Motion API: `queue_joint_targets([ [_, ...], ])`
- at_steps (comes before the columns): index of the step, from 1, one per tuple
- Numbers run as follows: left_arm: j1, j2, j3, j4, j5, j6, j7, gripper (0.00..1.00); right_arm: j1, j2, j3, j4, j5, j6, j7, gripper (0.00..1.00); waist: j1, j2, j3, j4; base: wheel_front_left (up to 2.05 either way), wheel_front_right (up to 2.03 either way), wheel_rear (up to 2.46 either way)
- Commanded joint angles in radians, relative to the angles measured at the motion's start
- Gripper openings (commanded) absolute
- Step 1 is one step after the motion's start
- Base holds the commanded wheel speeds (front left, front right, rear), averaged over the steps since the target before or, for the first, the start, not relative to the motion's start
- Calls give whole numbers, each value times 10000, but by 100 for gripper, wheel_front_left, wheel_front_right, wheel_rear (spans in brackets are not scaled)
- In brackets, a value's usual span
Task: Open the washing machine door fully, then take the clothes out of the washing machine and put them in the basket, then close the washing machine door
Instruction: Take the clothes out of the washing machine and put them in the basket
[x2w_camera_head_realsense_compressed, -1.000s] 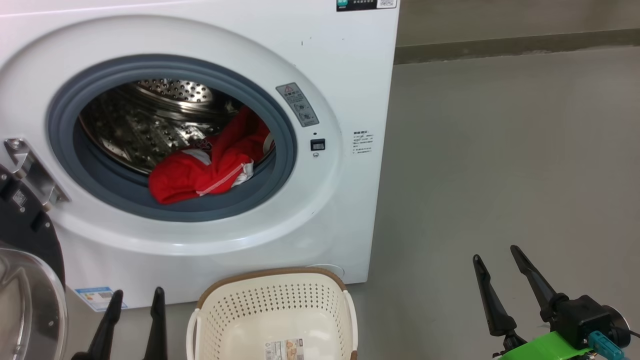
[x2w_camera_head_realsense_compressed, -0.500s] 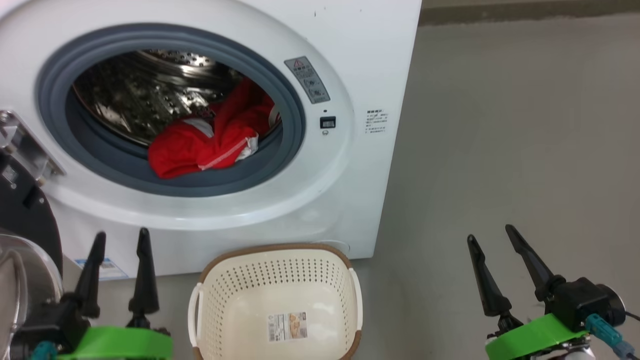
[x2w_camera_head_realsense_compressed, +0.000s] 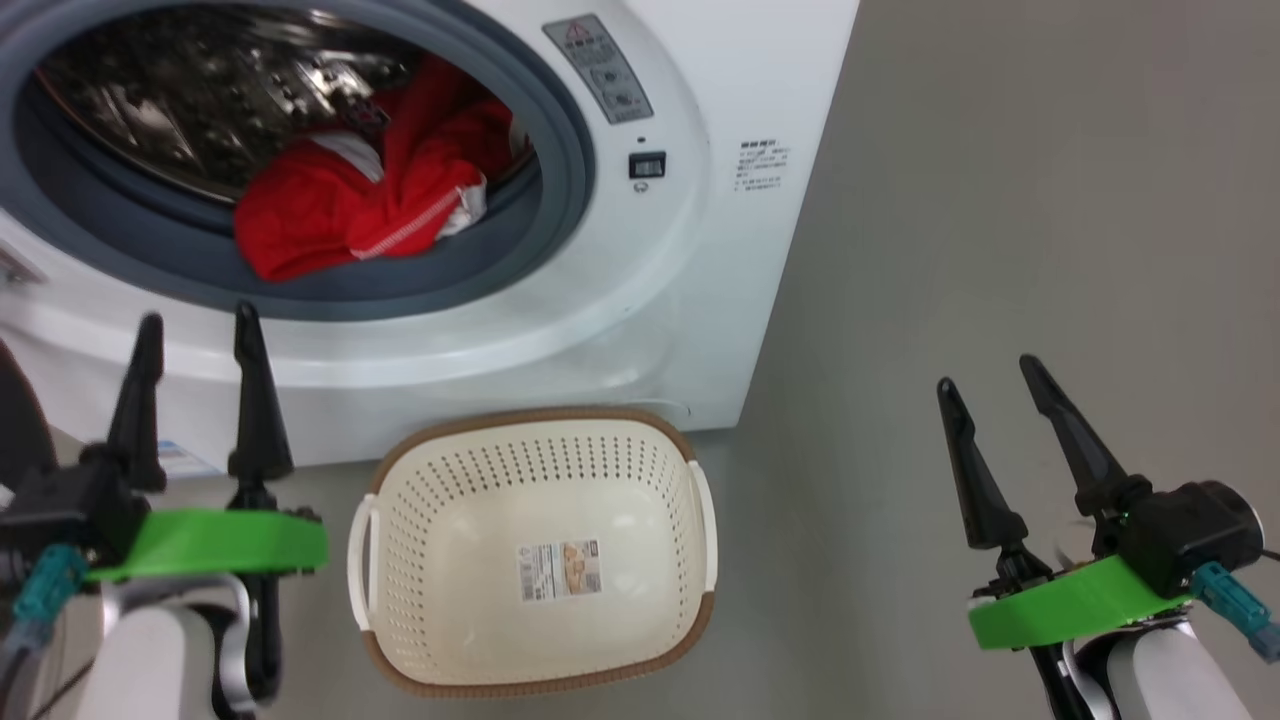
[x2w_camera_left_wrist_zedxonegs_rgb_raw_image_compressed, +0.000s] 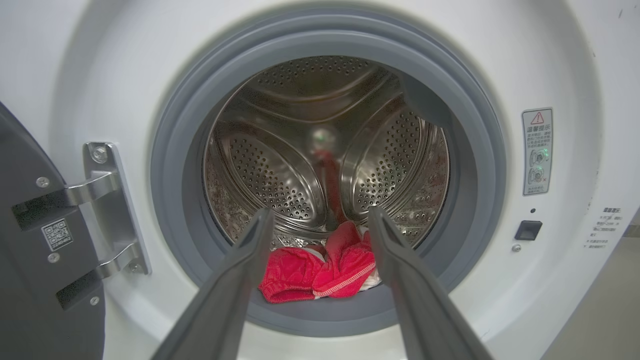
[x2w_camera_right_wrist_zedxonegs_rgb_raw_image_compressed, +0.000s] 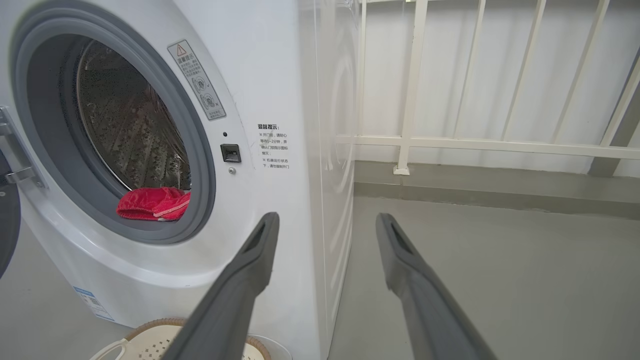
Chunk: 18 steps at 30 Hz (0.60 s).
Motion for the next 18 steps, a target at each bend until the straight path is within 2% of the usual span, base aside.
queue_joint_targets([
  [1, -507, 278, 353, -107, 133, 118, -114, 100, -336, -54, 206, -339, -136, 63, -63, 100, 0, 0, 585, -165, 0, 0, 0],
  [6, -1449, 395, 241, 415, 225, 169, -56, 100, -544, -35, 210, -517, -86, 63, -63, 100, 0, 0, 1119, -192, 0, 0, 0],
  [11, -2505, 527, 73, 1093, 225, 43, 48, 100, -762, -4, 214, -629, 24, 63, -63, 100, 0, 0, 1668, -175, 0, 0, 0],
  [18, -3703, 935, -231, 2248, 649, 73, 223, 100, -1012, 26, 460, -671, 132, 63, -63, 100, 0, 0, 2197, -341, 0, 0, 0],
])
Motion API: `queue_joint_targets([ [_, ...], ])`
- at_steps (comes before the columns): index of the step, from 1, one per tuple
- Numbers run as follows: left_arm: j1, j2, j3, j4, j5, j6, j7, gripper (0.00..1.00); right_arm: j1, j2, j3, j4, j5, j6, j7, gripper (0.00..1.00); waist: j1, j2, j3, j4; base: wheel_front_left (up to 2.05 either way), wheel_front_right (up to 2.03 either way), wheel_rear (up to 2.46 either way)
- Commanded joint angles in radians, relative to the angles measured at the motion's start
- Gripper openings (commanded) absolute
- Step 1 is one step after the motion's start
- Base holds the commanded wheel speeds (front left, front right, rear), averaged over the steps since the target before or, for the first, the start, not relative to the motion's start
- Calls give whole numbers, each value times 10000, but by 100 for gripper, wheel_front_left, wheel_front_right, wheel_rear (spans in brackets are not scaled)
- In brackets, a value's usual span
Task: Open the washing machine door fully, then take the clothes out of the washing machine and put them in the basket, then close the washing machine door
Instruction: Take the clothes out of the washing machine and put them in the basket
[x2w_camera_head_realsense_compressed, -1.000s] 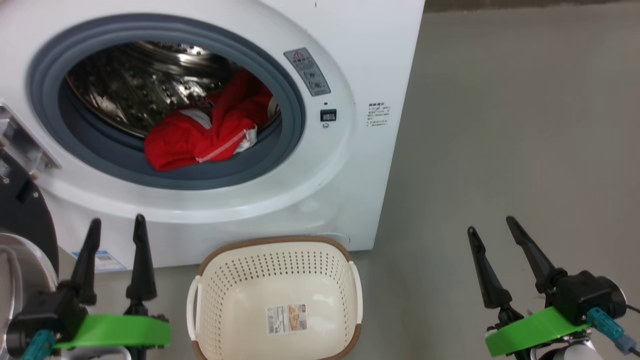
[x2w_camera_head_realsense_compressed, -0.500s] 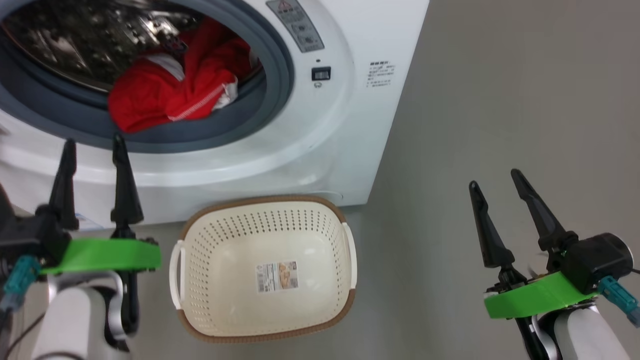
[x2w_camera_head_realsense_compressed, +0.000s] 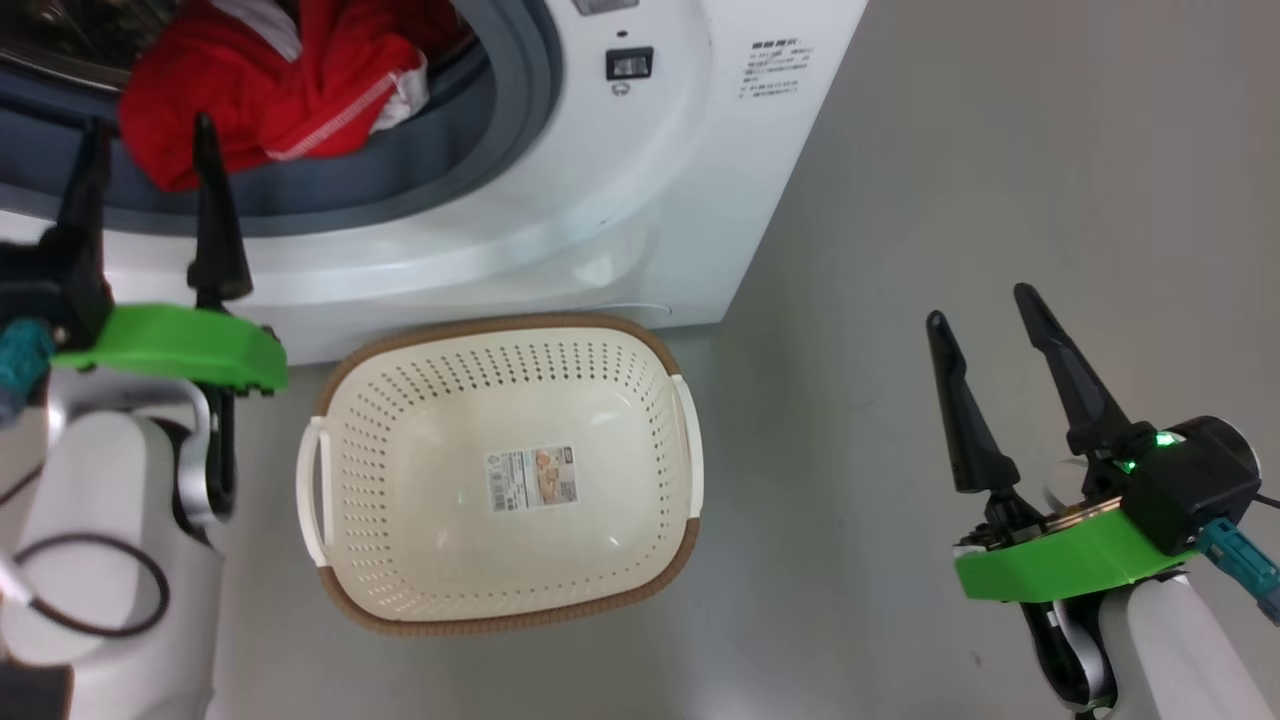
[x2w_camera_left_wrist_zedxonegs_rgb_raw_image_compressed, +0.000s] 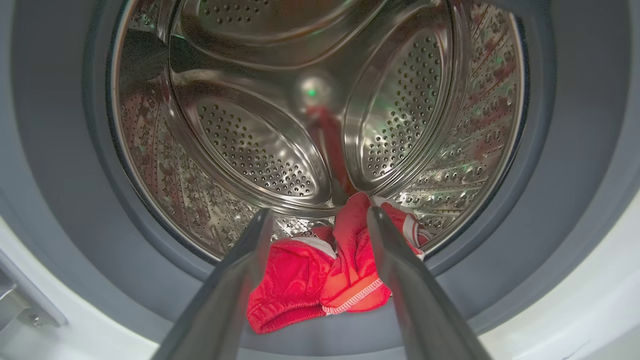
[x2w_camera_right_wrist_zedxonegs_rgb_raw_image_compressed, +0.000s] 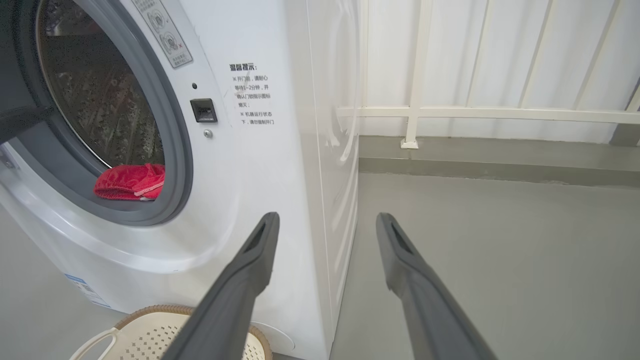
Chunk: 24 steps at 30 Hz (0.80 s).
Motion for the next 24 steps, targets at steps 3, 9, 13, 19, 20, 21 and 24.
queue_joint_targets([
  [3, -690, 513, 133, 234, 231, 136, 126, 100, -180, -38, 392, -257, 110, 63, -63, 100, 0, -1, 431, -203, 0, 0, 0],
  [9, -1903, 897, -158, 1507, 484, 73, 907, 100, -333, -165, 790, -271, 386, 63, -63, 100, 0, -1, 861, -397, 0, 0, 0],
  [13, -2701, 1294, -427, 2349, 942, 299, 1575, 100, -486, -437, 1436, -287, 798, 63, -63, 100, 0, -1, 1092, -531, 0, 0, 0],
  [19, -3534, 1709, -925, 3232, 1601, 589, 2662, 100, -667, -669, 1946, -293, 1171, 63, -63, 100, 0, -1, 1331, -667, 0, 0, 0],
  [20, -3620, 1762, -979, 3336, 1666, 617, 2786, 100, -695, -683, 1975, -292, 1194, 63, -63, 100, 0, -1, 1358, -683, 0, 0, 0],
  [21, -3687, 1795, -1019, 3445, 1702, 633, 2910, 100, -721, -695, 1998, -289, 1215, 63, -63, 100, 0, -1, 1379, -693, 0, 0, 0],
  [24, -3835, 1925, -1200, 3701, 1906, 736, 3164, 100, -786, -712, 2031, -284, 1250, 63, -63, 100, 0, -1, 1454, -727, 0, 0, 0],
])
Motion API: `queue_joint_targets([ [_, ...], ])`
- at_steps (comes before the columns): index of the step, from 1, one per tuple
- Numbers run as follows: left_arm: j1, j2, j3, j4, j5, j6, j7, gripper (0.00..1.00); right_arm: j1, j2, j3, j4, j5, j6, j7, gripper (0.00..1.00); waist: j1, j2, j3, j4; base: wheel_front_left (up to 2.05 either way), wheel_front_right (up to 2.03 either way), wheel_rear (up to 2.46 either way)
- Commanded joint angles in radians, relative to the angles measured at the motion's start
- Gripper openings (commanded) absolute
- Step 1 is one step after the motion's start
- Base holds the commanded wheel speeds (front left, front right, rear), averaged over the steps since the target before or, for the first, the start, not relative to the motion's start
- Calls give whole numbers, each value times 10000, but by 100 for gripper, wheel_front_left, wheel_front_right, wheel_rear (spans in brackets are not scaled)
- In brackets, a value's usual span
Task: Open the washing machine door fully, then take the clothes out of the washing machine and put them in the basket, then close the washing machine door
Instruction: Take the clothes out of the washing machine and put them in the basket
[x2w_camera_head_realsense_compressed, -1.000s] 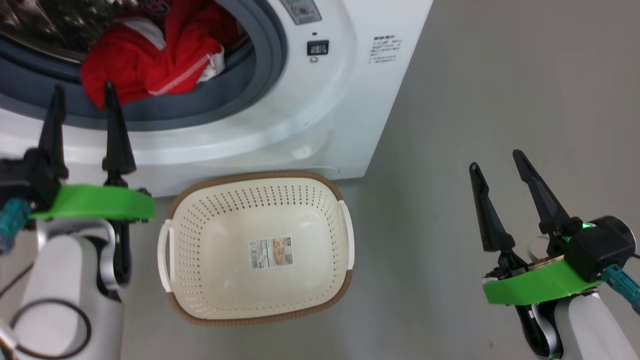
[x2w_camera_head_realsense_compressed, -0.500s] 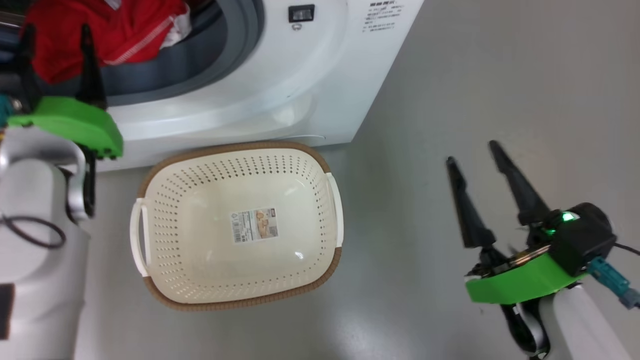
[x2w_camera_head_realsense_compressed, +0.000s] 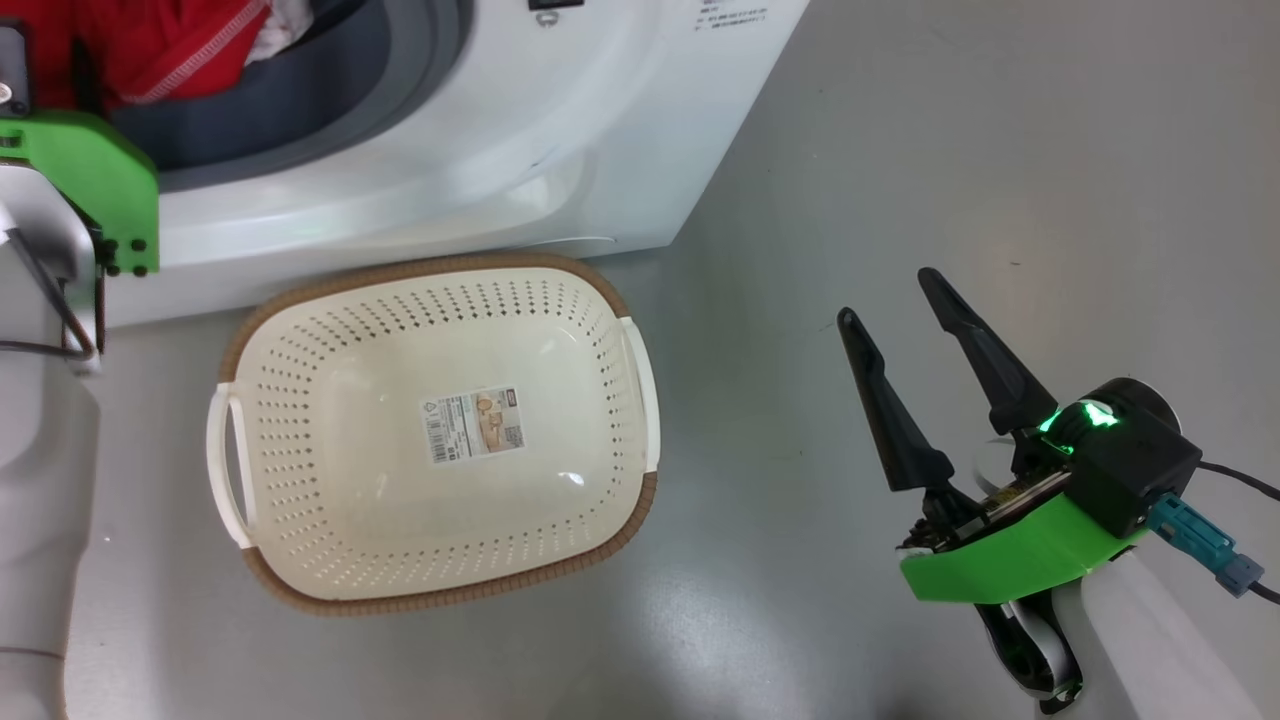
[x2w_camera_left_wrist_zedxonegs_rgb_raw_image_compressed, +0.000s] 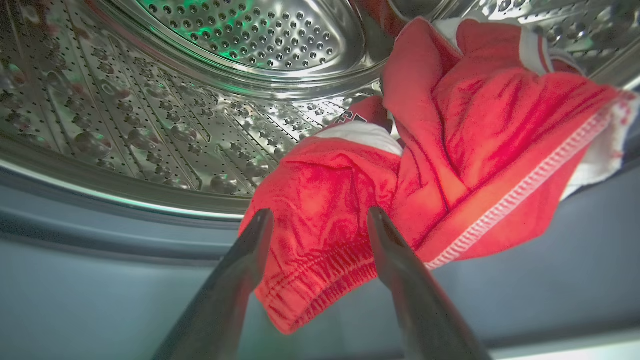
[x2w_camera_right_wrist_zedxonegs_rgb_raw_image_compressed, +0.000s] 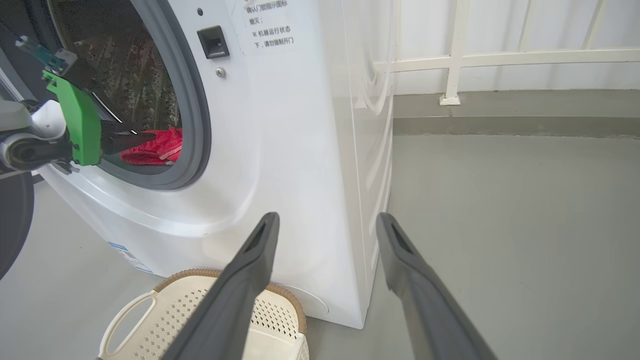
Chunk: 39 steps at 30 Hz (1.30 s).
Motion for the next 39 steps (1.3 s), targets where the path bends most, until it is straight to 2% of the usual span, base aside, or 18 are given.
queue_joint_targets([
  [1, -251, 634, 52, -67, 260, 182, 114, 100, -18, -76, 243, -240, 55, 62, -63, 100, 0, 0, 71, -51, 0, 0, 0],
  [15, -317, 1085, -225, 633, 499, 667, 1112, 100, -182, -18, 582, -162, 135, 62, -63, 100, 0, 0, 266, -428, 0, 0, 0],
  [16, -306, 1119, -229, 633, 493, 681, 1128, 93, -176, -26, 585, -160, 145, 62, -63, 100, 0, 0, 274, -454, 0, 0, 0],
  [17, -299, 1144, -227, 625, 473, 685, 1136, 31, -172, -31, 587, -160, 155, 62, -63, 100, 0, 0, 285, -477, 0, 0, 0],
  [18, -299, 1144, -227, 625, 473, 685, 1136, 31, -172, -31, 587, -160, 155, 62, -63, 100, 0, 0, 285, -477, 0, 0, 0],
  [19, -294, 1162, -225, 611, 450, 684, 1135, 0, -170, -38, 590, -159, 163, 62, -63, 100, 0, 0, 295, -495, 0, 0, 0],
  [33, 147, 928, 40, -61, -275, 780, -265, 0, -228, 4, 558, -90, 111, 62, -63, 100, 0, 0, 238, -326, 0, 0, 0],
  [39, 392, 905, -10, -273, -366, 838, -546, 0, -222, -24, 539, -56, 72, 62, -63, 100, 0, 0, 151, -227, 0, 0, 0],
])
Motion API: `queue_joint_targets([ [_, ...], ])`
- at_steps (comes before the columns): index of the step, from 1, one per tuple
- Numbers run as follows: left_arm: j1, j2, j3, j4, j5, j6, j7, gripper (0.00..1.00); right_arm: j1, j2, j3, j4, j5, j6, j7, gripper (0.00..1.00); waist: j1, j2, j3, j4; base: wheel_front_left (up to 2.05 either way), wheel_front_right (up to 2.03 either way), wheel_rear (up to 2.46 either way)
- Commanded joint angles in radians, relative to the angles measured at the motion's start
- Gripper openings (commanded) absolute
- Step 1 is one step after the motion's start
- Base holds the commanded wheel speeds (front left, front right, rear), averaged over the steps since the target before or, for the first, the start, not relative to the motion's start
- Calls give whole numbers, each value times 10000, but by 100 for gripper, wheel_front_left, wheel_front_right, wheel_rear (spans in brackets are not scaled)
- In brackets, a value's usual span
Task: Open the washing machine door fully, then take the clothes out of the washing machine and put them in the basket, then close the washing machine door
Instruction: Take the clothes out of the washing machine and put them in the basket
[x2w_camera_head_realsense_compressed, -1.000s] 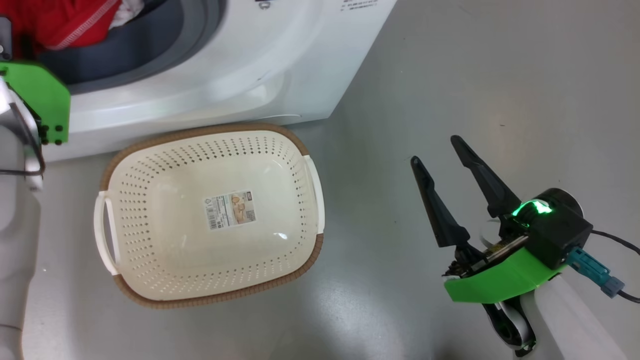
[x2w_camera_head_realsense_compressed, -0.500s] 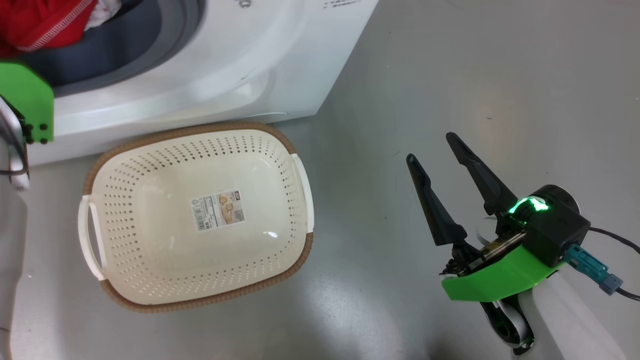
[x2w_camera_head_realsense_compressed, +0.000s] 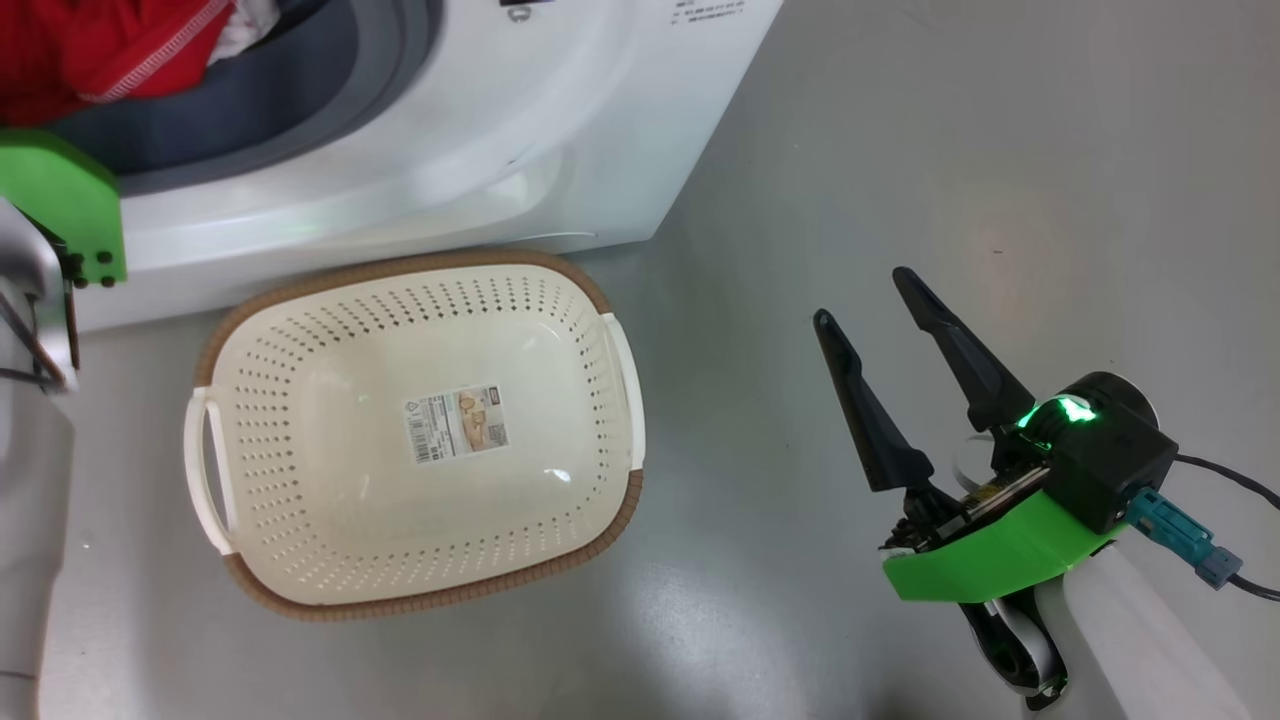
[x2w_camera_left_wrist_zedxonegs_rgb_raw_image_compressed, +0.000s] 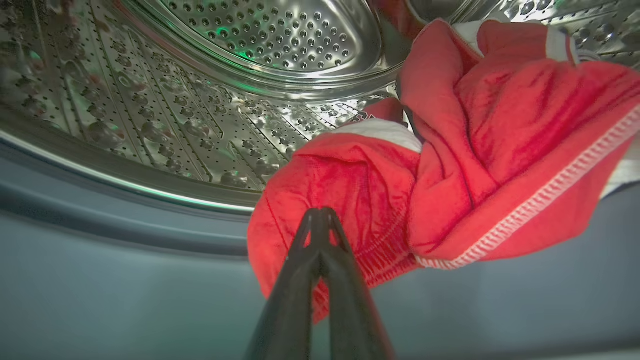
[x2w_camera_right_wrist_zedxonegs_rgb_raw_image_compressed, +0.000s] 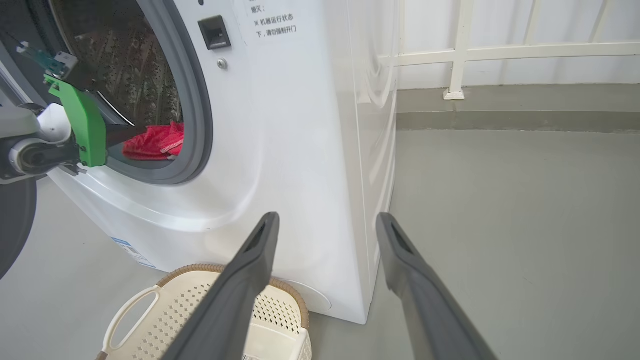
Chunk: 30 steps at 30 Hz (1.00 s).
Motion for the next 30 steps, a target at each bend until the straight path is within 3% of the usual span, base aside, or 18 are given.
queue_joint_targets([
  [1, 186, 418, 202, -336, -21, 110, -122, 0, 12, -39, 194, -182, -36, 62, -63, 100, 0, 0, -38, 34, 0, 0, 0],
  [9, 607, 195, 397, -882, -535, 49, -753, 0, 18, -41, 173, -99, -67, 62, -63, 100, 0, 0, -257, 121, 0, 0, 0],
  [21, 1629, -590, 1078, -1536, -2176, -776, -1624, 0, 214, -74, 82, 12, -96, 62, -63, 100, 0, 0, -869, 443, 0, 0, 0],
  [22, 1728, -628, 1105, -1595, -2252, -815, -1705, 14, 232, -74, 80, 26, -100, 62, -63, 100, 0, 0, -932, 471, 0, 0, 0],
  [23, 1728, -628, 1105, -1595, -2252, -815, -1705, 14, 232, -74, 80, 26, -100, 62, -63, 100, 0, 0, -932, 471, 0, 0, 0],
  [24, 1832, -657, 1124, -1659, -2309, -839, -1783, 35, 247, -76, 85, 34, -104, 62, -63, 100, 0, 0, -994, 495, 0, 0, 0],
  [25, 1946, -666, 1105, -1715, -2316, -857, -1850, 73, 264, -78, 78, 42, -108, 62, -63, 100, 0, 0, -1059, 522, 0, 0, 0],
  [26, 2074, -661, 1070, -1760, -2299, -868, -1911, 100, 280, -79, 68, 51, -114, 62, -63, 100, 0, 0, -1132, 542, 0, 0, 0],
  [30, 2666, -699, 1075, -1994, -2464, -1057, -2218, 100, 372, -76, 23, 82, -141, 62, -63, 100, 0, 0, -1435, 583, 0, 0, 0],
])
